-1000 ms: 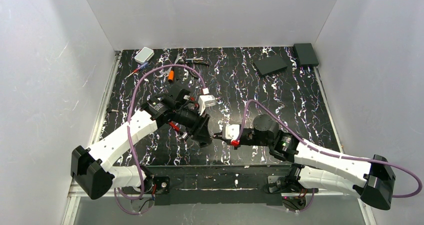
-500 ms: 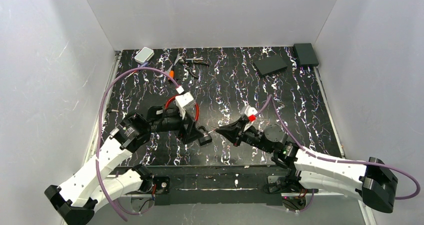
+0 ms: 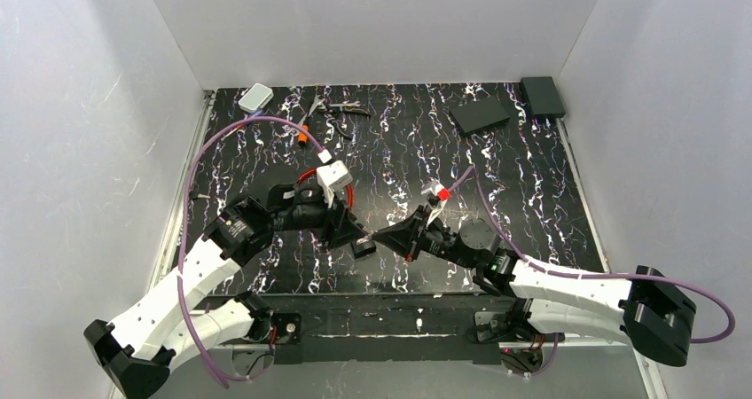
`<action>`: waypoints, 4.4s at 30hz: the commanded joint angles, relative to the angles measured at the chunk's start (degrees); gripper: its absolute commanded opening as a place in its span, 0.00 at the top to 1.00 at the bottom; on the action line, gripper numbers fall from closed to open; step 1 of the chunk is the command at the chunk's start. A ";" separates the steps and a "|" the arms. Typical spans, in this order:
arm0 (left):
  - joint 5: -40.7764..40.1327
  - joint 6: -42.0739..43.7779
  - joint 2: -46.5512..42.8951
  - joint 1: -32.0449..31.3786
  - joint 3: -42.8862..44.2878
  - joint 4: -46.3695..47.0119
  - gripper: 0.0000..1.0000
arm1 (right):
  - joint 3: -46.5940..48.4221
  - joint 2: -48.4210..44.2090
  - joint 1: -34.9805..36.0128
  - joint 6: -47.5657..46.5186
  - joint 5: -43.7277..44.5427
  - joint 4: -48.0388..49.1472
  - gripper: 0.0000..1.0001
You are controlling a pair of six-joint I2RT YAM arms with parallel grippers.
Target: Unlock with the key
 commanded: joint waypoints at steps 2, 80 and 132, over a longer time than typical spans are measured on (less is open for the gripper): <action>2.02 -0.41 -0.95 -0.14 -0.58 1.27 0.57 | 3.40 1.45 0.25 3.94 -0.85 4.51 0.99; -6.30 2.13 12.92 -5.50 3.52 -8.06 1.00 | 25.67 11.70 0.25 4.95 3.96 -39.60 0.44; -1.29 2.70 13.96 -7.69 4.18 -9.15 1.00 | -5.19 -11.87 0.25 -19.77 -9.84 -3.74 0.32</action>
